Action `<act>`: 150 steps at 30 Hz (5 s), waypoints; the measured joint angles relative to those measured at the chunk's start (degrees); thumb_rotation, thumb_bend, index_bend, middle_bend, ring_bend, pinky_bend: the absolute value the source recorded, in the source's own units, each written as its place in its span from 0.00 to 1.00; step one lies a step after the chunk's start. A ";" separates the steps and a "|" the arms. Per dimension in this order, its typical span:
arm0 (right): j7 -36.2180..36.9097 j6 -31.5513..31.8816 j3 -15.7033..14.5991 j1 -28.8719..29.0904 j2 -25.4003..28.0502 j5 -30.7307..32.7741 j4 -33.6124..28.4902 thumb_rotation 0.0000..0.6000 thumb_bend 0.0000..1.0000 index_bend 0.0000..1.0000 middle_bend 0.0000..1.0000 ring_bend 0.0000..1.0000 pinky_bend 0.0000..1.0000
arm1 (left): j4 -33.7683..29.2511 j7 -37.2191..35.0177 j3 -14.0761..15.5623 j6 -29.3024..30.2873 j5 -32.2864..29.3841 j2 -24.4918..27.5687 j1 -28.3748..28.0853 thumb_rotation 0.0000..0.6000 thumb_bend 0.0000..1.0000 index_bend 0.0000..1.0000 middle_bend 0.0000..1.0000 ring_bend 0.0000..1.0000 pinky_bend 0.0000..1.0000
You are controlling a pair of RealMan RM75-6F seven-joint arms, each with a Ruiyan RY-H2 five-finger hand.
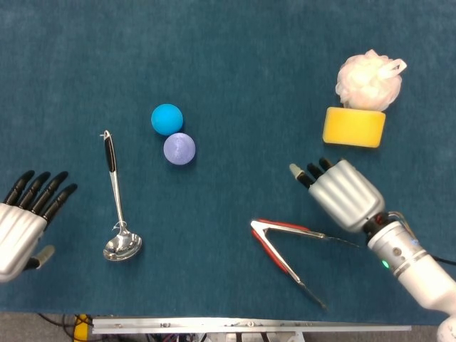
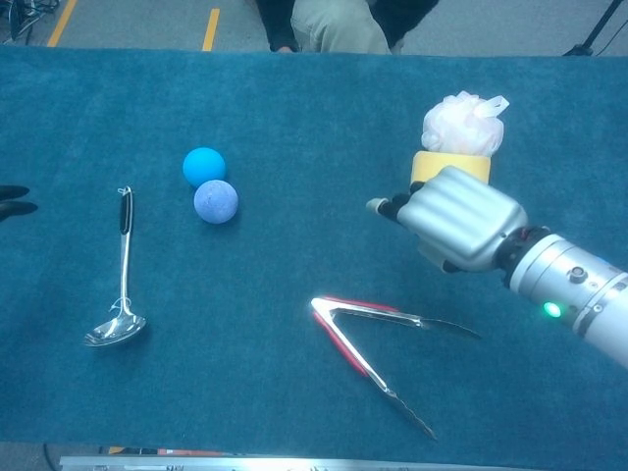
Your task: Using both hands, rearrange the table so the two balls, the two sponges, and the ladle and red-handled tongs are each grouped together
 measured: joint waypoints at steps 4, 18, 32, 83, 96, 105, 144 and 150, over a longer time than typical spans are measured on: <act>3.12 0.33 1.35 -0.66 2.22 -1.47 -0.92 1.00 0.46 0.15 0.35 0.34 0.65 | -0.23 -0.02 -0.69 0.81 -0.46 0.28 -0.03 1.00 0.22 0.00 0.00 0.00 0.03; 16.53 2.55 4.97 -5.11 13.60 -7.00 -5.02 1.00 0.24 0.18 0.38 0.34 0.64 | 0.79 -1.88 -1.59 -0.11 0.13 0.53 -1.85 1.00 0.22 0.00 0.00 0.00 0.04; 24.86 2.28 7.17 -9.51 19.04 -11.17 -5.15 1.00 0.20 0.22 0.40 0.34 0.64 | 2.01 -4.75 -1.43 -1.00 3.06 -0.63 -4.21 1.00 0.22 0.07 0.04 0.02 0.04; 33.54 -4.82 10.55 -15.37 21.14 -16.15 0.84 1.00 0.20 0.26 0.41 0.34 0.64 | 3.84 1.44 3.55 -6.07 4.83 -11.25 -2.32 1.00 0.22 0.17 0.07 0.02 0.05; 33.64 -5.22 11.26 -16.36 21.06 -16.46 1.09 1.00 0.20 0.28 0.41 0.34 0.64 | 11.26 -5.91 3.80 -5.09 4.99 -16.86 -3.02 1.00 0.22 0.20 0.09 0.02 0.05; 34.62 -4.82 11.85 -17.18 21.60 -16.57 1.08 1.00 0.20 0.30 0.41 0.34 0.64 | 15.45 -9.54 3.58 -5.00 3.83 -19.84 -3.59 1.00 0.22 0.24 0.10 0.02 0.05; 41.41 -5.07 14.17 -18.71 23.26 -17.65 0.09 1.00 0.20 0.34 0.42 0.34 0.64 | 19.89 -18.05 1.94 -5.63 -3.33 -23.77 -4.70 1.00 0.31 0.47 0.19 0.08 0.07; 41.71 -4.93 14.55 -18.85 23.21 -17.51 0.18 1.00 0.20 0.34 0.42 0.34 0.64 | 18.99 -18.44 1.93 -5.79 -3.58 -23.90 -5.01 1.00 0.31 0.49 0.20 0.08 0.08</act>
